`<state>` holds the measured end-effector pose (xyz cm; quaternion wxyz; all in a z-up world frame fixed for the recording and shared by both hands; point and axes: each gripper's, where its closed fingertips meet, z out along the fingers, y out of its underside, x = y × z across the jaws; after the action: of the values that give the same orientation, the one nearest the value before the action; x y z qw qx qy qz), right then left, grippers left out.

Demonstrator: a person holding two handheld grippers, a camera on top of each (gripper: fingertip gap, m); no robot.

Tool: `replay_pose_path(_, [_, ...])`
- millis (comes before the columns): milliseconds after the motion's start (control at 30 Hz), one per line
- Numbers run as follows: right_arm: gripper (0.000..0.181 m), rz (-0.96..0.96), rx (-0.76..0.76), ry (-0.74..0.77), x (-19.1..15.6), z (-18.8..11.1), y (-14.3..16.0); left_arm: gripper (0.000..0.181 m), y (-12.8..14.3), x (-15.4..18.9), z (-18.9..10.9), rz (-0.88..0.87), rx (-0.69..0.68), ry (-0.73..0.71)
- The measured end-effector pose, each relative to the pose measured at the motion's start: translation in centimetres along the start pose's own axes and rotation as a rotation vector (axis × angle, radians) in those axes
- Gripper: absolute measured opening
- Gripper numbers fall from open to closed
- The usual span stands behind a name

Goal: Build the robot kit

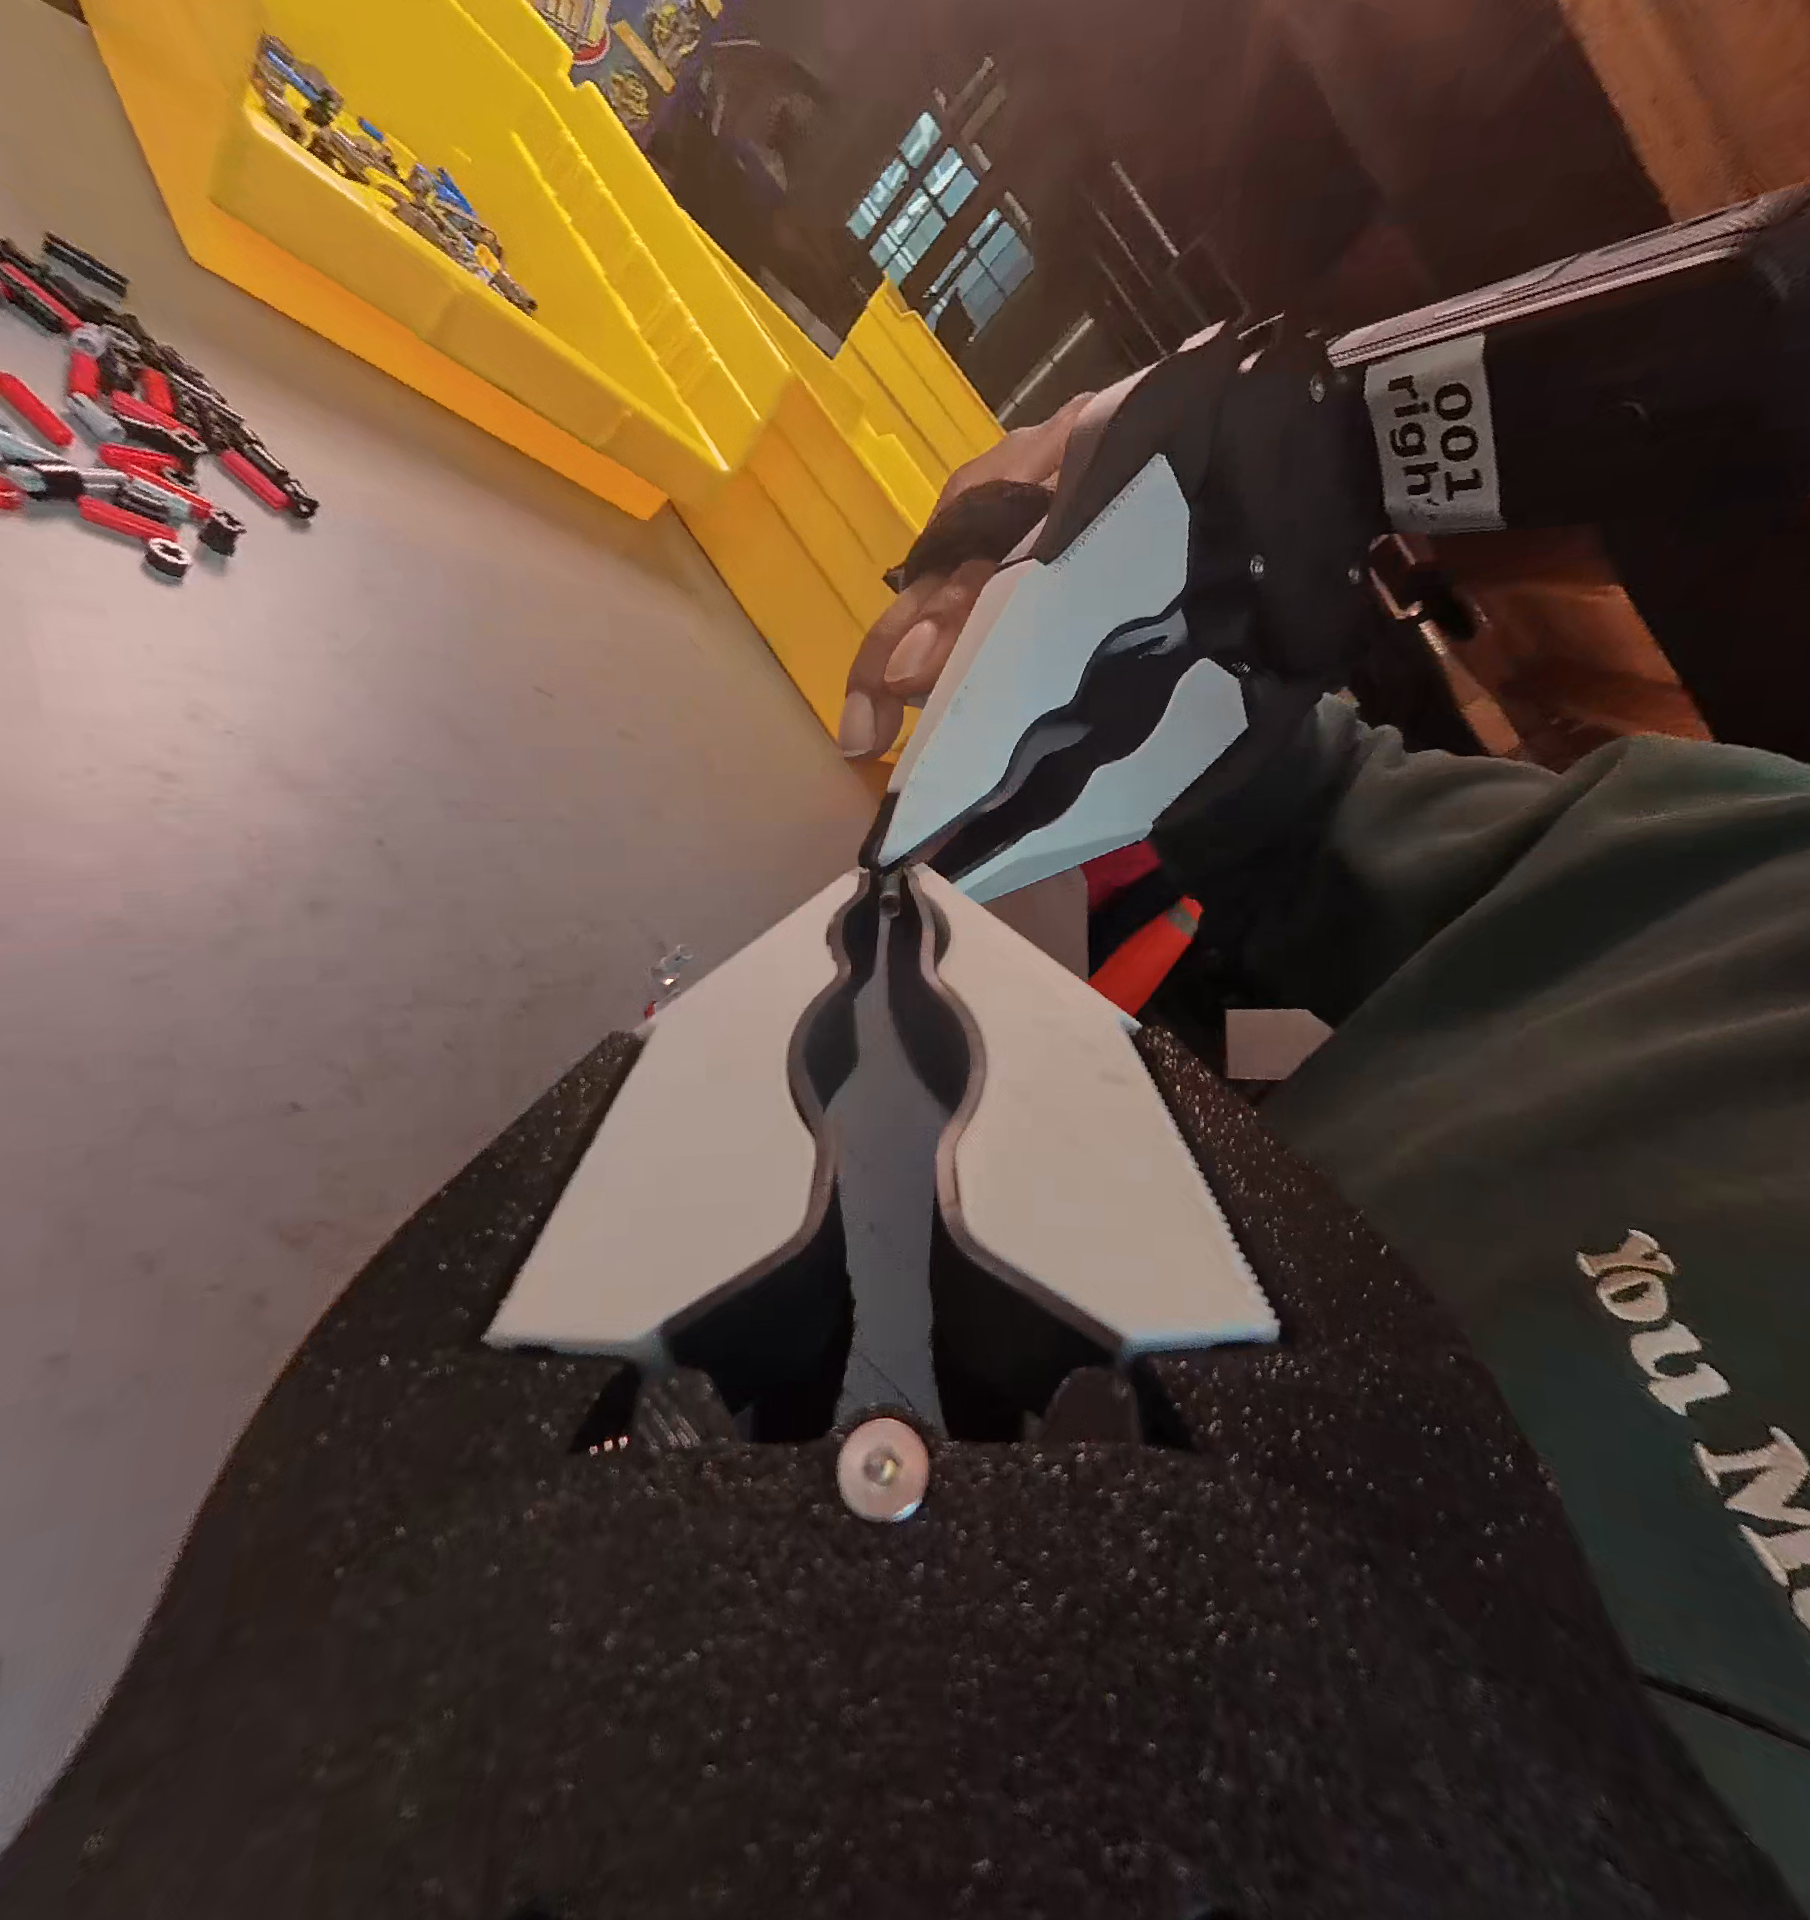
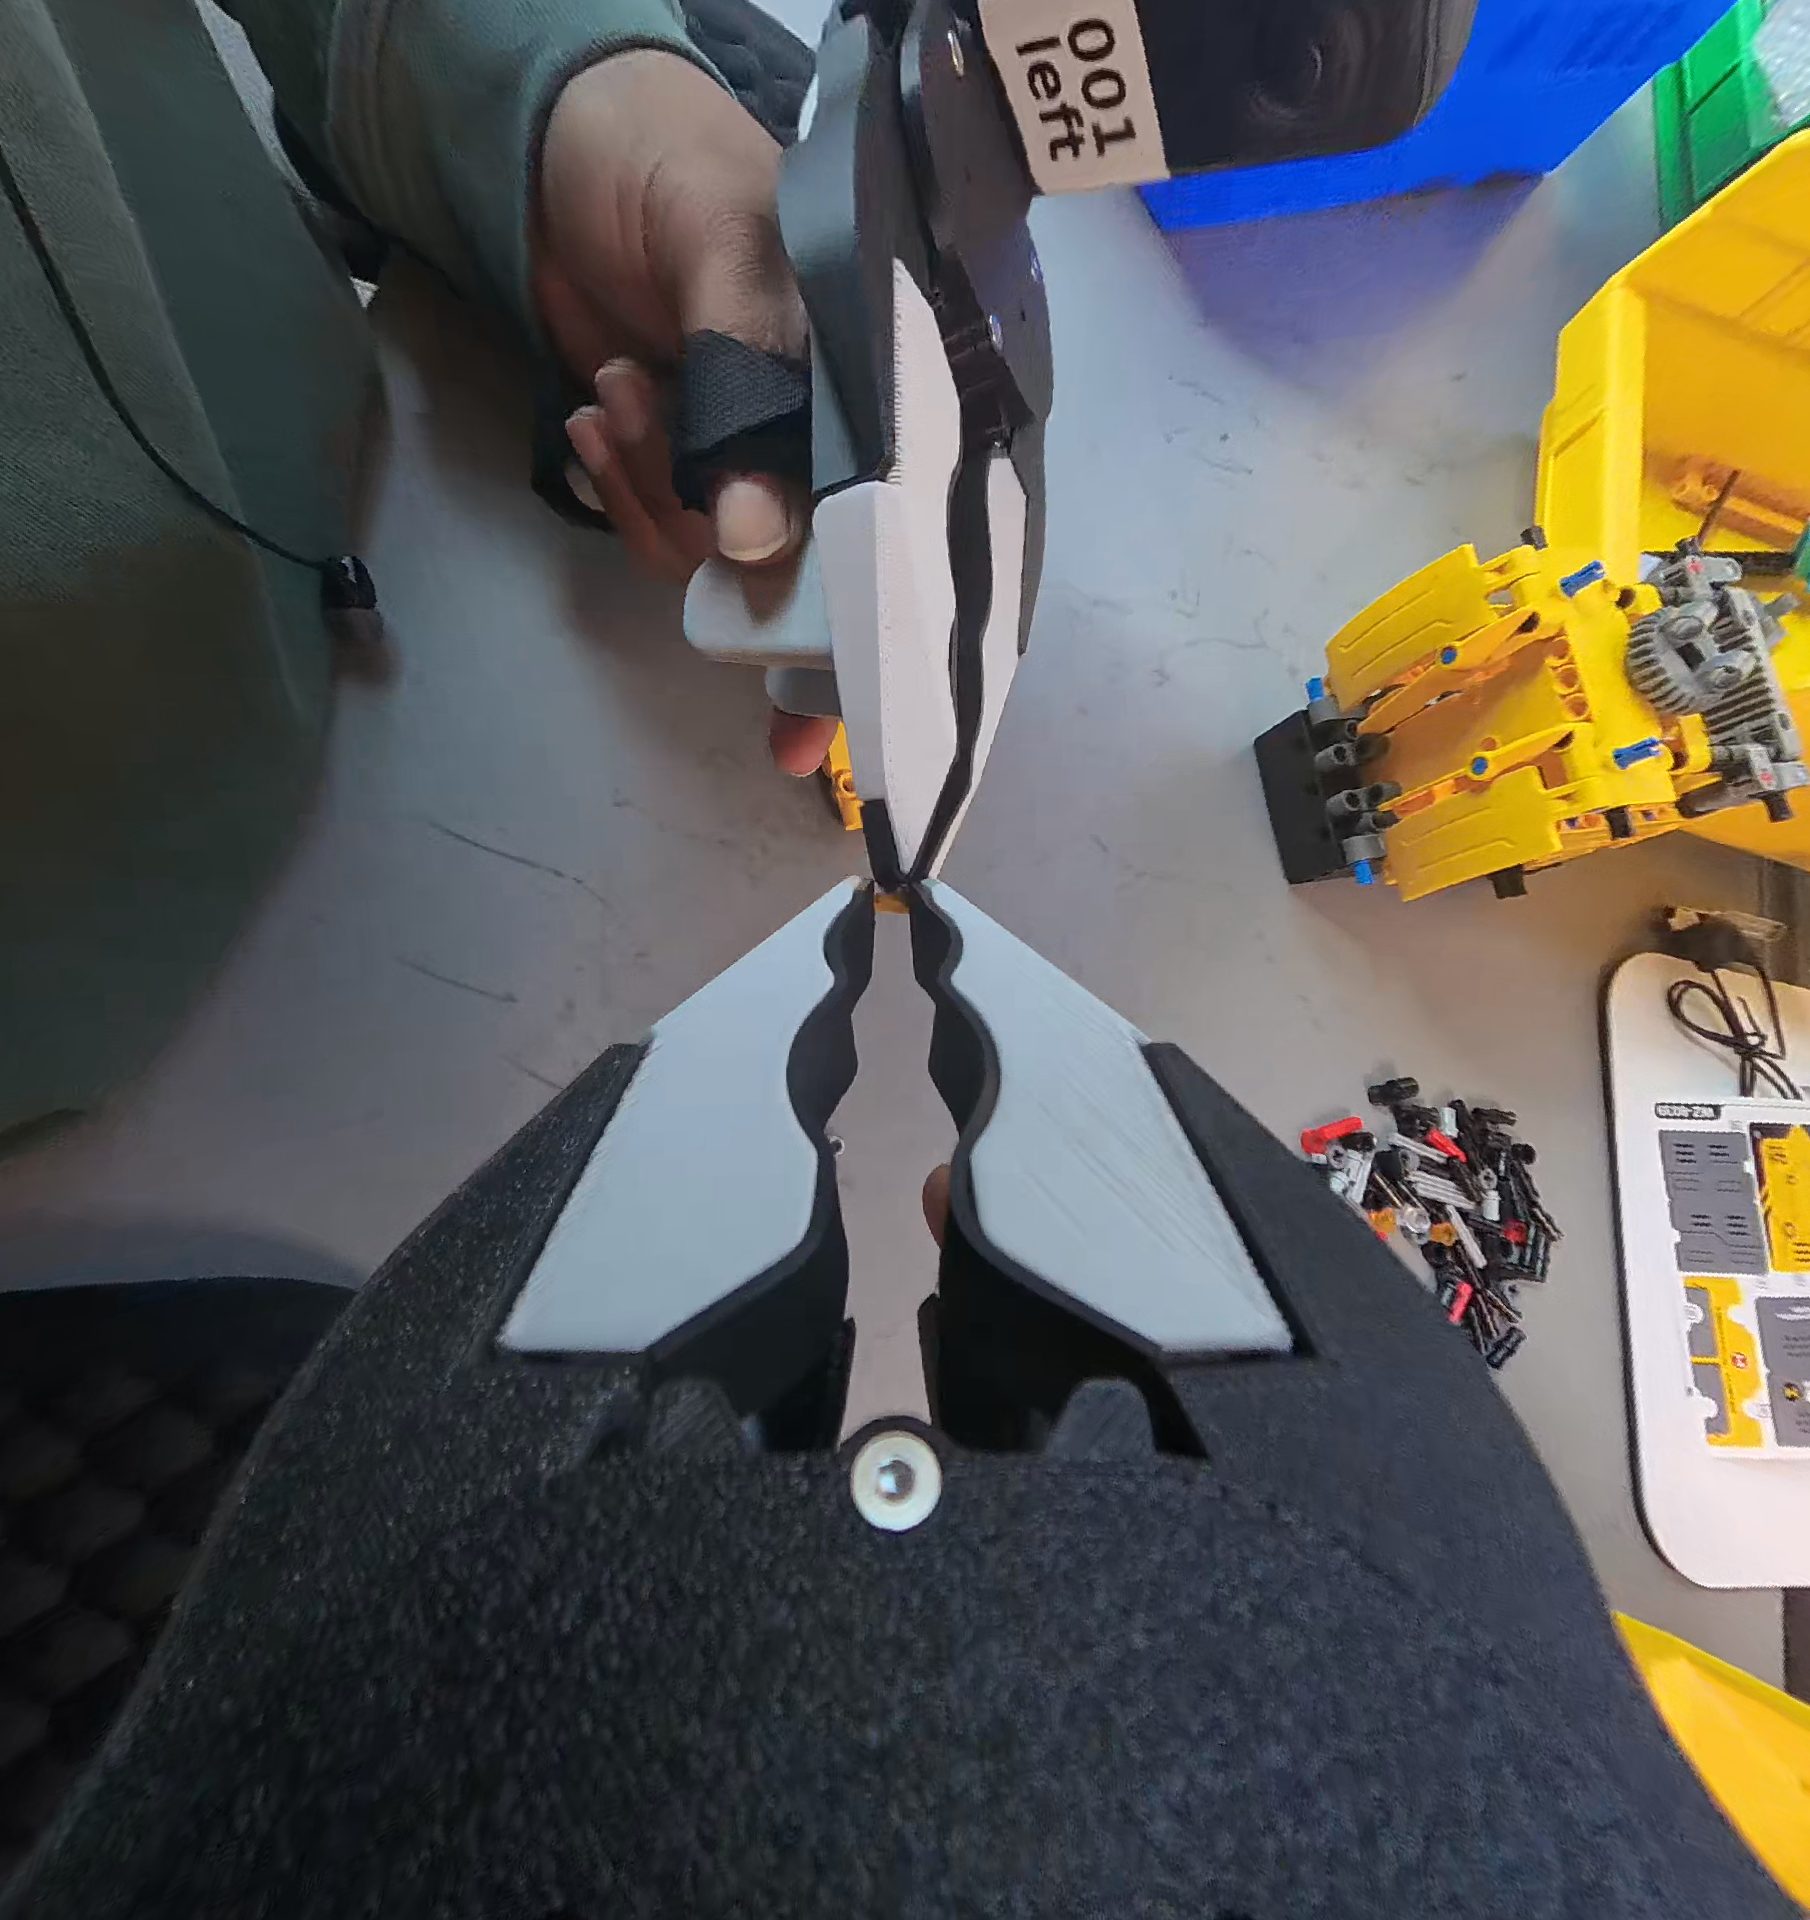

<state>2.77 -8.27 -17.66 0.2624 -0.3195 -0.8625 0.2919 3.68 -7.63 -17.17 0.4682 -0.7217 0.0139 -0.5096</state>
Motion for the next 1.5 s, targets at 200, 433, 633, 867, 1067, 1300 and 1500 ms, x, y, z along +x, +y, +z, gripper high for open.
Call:
replay_pose_path(200, [0.004, -0.065, -0.091, 0.152, 1.1, 0.6, 0.2, 0.003, -0.6, -1.1, -0.2, 0.138, 0.021, -0.156])
replay_pose_path(433, [0.004, -0.042, 0.041, 0.361, 2.9, 0.0, -1.6, 0.004, -2.8, -0.4, -1.1, -0.037, 0.174, -0.019])
replay_pose_path(633, [0.005, 0.007, 0.163, 0.371, 3.1, -0.3, -2.4, 0.003, -3.4, 0.2, -1.6, -0.22, 0.211, 0.16])
replay_pose_path(867, [0.005, 0.099, 0.166, 0.391, 3.1, 2.0, 0.4, 0.004, -1.5, -3.1, -1.0, 0.232, -0.115, -0.23])
replay_pose_path(1067, [0.006, 0.199, 0.129, 0.445, 3.9, 4.1, 3.8, 0.004, -0.4, -6.9, -0.1, 0.264, -0.315, -0.354])
replay_pose_path(1300, [0.005, 0.295, 0.001, 0.366, 3.7, 5.8, 7.0, 0.004, 1.2, -9.7, 0.8, 0.274, -0.431, -0.401])
replay_pose_path(1500, [0.0, 0.348, -0.025, 0.305, 3.4, 5.3, 7.5, 0.004, 0.8, -10.4, 0.3, 0.362, -0.427, -0.451])
